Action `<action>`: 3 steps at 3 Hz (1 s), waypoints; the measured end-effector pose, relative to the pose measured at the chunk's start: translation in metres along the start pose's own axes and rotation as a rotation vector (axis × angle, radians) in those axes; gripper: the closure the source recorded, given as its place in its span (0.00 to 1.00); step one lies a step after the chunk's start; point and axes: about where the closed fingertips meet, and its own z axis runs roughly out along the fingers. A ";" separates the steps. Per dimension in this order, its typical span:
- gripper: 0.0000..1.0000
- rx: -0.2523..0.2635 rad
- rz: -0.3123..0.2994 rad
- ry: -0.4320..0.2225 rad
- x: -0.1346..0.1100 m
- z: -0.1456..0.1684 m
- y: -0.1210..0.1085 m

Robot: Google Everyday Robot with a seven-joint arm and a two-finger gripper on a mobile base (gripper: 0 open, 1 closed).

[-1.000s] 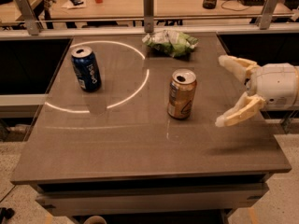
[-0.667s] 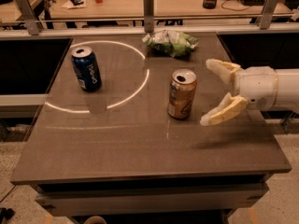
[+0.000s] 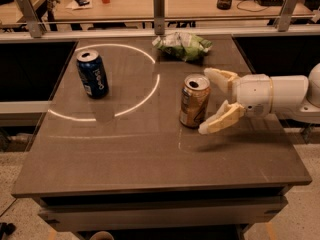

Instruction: Pick orange can

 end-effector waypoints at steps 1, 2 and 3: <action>0.00 -0.032 0.011 -0.006 0.003 0.009 0.003; 0.18 -0.080 0.016 -0.023 0.002 0.016 0.009; 0.41 -0.123 0.009 -0.048 -0.004 0.024 0.014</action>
Offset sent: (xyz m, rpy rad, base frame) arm -0.0097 0.0212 -0.0088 0.0463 0.0436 0.1222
